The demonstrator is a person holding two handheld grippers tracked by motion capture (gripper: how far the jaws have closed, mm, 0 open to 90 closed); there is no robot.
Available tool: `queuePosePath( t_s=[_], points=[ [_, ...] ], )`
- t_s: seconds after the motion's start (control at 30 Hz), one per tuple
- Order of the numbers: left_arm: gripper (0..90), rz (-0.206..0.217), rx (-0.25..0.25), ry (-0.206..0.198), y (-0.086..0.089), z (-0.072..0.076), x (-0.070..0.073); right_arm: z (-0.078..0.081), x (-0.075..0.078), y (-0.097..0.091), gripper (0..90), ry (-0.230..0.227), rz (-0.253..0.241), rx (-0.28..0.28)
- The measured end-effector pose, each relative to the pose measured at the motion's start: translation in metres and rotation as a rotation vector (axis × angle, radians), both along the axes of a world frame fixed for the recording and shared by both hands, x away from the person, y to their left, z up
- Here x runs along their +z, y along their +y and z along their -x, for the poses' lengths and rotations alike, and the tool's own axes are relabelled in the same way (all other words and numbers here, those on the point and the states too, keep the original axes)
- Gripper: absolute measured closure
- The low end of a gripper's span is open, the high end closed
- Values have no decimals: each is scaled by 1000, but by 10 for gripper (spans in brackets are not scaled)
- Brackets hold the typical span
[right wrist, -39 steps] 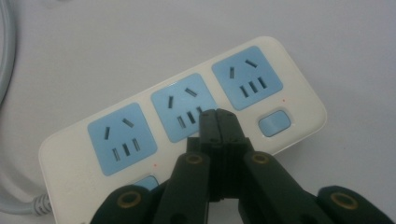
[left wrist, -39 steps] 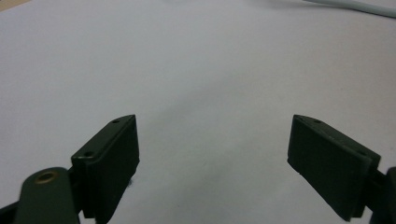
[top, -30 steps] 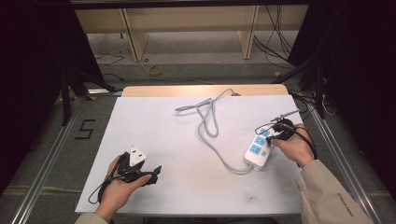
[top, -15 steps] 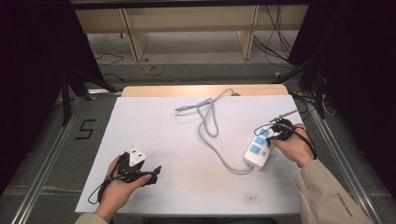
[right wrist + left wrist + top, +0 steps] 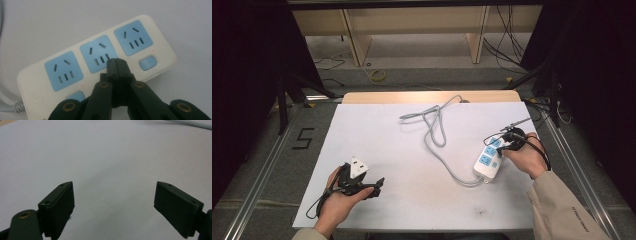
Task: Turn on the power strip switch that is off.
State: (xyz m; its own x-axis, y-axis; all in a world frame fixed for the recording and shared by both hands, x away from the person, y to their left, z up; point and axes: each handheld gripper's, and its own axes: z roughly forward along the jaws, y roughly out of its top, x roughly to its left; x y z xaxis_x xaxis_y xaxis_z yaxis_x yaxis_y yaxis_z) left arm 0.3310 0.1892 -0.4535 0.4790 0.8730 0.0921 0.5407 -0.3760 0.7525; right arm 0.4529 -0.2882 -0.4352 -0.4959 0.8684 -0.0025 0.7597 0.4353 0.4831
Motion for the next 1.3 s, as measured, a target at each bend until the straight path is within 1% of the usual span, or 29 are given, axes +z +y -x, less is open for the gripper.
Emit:
queuePosePath(
  t_s=[0.17, 0.23, 0.27, 0.33, 0.43, 0.57, 0.63, 0.8, 0.87, 1.0, 1.13, 1.23, 1.3],
  points=[
    [162, 0, 0, -2, 0, 0, 0, 0, 0, 1, 900, 3, 1, -1],
    [162, -1, 0, -2, 0, 0, 0, -1, -1, 0, 900, -6, 10, -2],
    [162, -1, 0, -2, 0, 0, 0, -1, -1, 0, 900, -14, 28, -5],
    [162, -3, -2, -1, 0, 0, 0, -1, -2, -1, 900, -18, 35, -4],
    [162, -1, 0, -1, 0, 0, 0, -1, -2, -2, 900, -15, 24, -12],
    [162, -1, -3, 0, -1, 0, 0, -1, -1, 0, 900, -23, 39, -2],
    [162, 0, -2, 1, 0, 0, 0, 0, 0, -1, 900, -17, 29, 4],
    [162, -1, 0, -1, 0, 0, 0, 0, 1, 0, 900, -10, 30, 13],
    [162, 0, -1, -1, 0, 0, 0, 0, 1, 1, 900, -7, 23, 18],
    [162, 0, 0, -1, 0, 0, 0, 1, 1, 5, 900, -13, 59, 24],
    [162, -1, 0, 0, 0, 0, 0, 1, 0, 4, 900, -13, 53, 24],
    [162, -1, 1, -1, 0, 0, 0, 1, 0, 6, 900, -14, 67, 27],
    [162, 0, 1, -1, 0, 0, 0, 1, 0, 6, 900, -14, 67, 27]
  ],
)
